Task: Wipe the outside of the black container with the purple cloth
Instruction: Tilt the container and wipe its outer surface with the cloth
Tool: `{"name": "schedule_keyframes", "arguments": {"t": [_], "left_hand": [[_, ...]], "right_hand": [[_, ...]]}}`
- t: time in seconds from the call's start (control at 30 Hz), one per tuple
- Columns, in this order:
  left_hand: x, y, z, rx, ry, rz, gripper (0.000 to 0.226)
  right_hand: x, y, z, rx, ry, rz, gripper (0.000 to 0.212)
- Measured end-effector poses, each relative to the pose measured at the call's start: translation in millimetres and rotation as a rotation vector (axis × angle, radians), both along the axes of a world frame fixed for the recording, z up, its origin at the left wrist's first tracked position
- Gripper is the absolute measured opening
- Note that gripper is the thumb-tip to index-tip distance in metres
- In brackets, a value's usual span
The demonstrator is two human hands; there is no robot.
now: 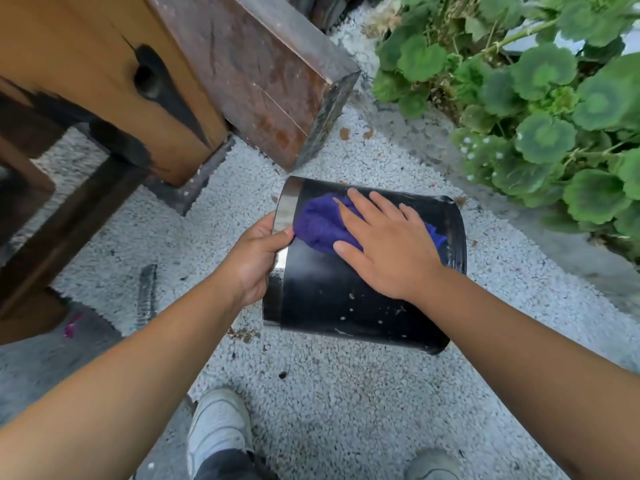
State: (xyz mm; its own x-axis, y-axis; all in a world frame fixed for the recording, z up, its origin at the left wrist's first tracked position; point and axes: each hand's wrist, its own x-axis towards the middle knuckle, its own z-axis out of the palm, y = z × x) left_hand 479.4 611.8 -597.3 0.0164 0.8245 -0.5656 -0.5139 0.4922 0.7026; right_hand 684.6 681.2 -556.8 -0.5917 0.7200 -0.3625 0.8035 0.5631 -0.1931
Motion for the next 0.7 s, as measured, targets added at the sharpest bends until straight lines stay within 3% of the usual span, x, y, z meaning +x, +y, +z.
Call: {"name": "schedule_keyframes", "arguments": {"t": [0.3, 0.6, 0.7], "left_hand": [[-9, 20, -10, 0.034, -0.040, -0.048, 0.030], [-12, 39, -4, 0.029, 0.065, -0.052, 0.025], [-12, 45, -1, 0.019, 0.079, -0.058, 0.024]], "right_hand": [[-2, 43, -10, -0.068, 0.025, -0.110, 0.072], [0, 71, -14, -0.214, 0.058, -0.145, 0.054], [2, 67, -10, -0.225, 0.086, -0.123, 0.059]]}}
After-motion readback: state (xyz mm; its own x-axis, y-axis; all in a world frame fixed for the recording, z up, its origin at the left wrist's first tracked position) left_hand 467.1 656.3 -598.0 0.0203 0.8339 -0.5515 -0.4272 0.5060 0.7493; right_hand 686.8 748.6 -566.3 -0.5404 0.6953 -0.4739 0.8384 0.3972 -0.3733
